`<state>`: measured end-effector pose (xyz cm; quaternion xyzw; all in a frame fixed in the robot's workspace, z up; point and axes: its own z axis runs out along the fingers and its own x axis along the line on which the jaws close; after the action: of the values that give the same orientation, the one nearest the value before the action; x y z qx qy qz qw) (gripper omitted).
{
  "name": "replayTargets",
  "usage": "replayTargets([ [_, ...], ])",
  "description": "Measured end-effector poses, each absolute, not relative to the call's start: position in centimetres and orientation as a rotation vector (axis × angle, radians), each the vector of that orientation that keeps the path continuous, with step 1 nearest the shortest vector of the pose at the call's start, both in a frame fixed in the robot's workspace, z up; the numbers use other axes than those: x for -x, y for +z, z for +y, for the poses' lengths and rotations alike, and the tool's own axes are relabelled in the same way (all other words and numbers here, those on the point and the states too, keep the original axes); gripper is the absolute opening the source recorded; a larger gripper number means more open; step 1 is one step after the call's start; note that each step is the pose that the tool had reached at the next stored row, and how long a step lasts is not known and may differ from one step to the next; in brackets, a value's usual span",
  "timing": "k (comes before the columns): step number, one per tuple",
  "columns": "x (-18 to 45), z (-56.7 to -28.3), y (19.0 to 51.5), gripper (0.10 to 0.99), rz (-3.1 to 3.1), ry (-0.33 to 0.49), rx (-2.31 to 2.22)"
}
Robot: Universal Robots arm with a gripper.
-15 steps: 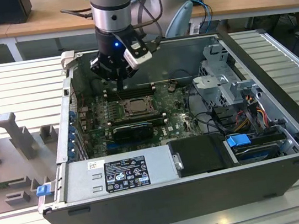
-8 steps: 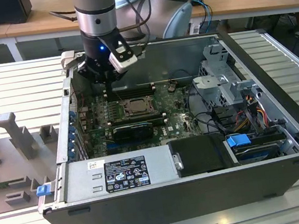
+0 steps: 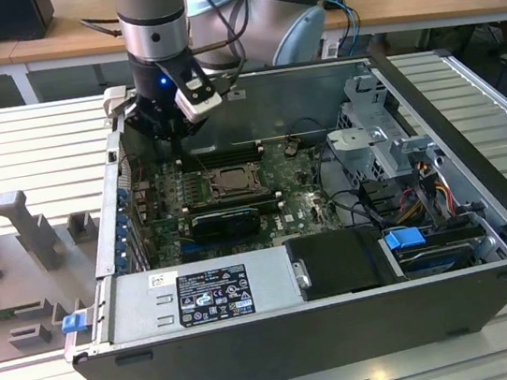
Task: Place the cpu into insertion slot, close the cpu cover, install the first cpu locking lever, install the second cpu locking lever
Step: 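Install the first cpu locking lever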
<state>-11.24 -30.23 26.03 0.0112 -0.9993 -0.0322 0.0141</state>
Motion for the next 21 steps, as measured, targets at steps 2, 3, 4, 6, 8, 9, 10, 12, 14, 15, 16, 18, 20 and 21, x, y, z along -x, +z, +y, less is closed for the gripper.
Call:
replayTargets([
  [2, 11.1, -29.7, 25.9, 0.106, -3.111, -0.099, -0.035],
  [3, 11.0, -29.5, 25.9, 0.106, -3.112, -0.099, -0.035],
  [4, 10.9, -29.4, 25.9, 0.106, -3.112, -0.098, -0.035],
  [6, 10.4, -29.1, 25.9, 0.106, -3.112, -0.094, -0.035],
  [8, 10.1, -29.1, 25.9, 0.106, -3.112, -0.093, -0.035],
  [9, 9.8, -29.0, 25.9, 0.106, -3.112, -0.093, -0.035],
  [10, 9.4, -29.0, 25.8, 0.106, -3.112, -0.092, -0.035],
  [12, 8.9, -29.0, 25.8, 0.106, -3.112, -0.091, -0.035],
  [14, 8.3, -29.0, 25.7, 0.106, -3.112, -0.091, -0.035],
  [15, 8.0, -29.0, 25.7, 0.106, -3.112, -0.091, -0.035],
  [16, 7.9, -29.0, 25.7, 0.106, -3.112, -0.091, -0.035],
  [18, 7.6, -29.0, 25.6, 0.106, -3.112, -0.091, -0.035],
  [20, 6.8, -29.0, 25.5, 0.106, -3.112, -0.09, -0.035],
  [21, 6.5, -29.0, 25.5, 0.106, -3.112, -0.09, -0.035],
])
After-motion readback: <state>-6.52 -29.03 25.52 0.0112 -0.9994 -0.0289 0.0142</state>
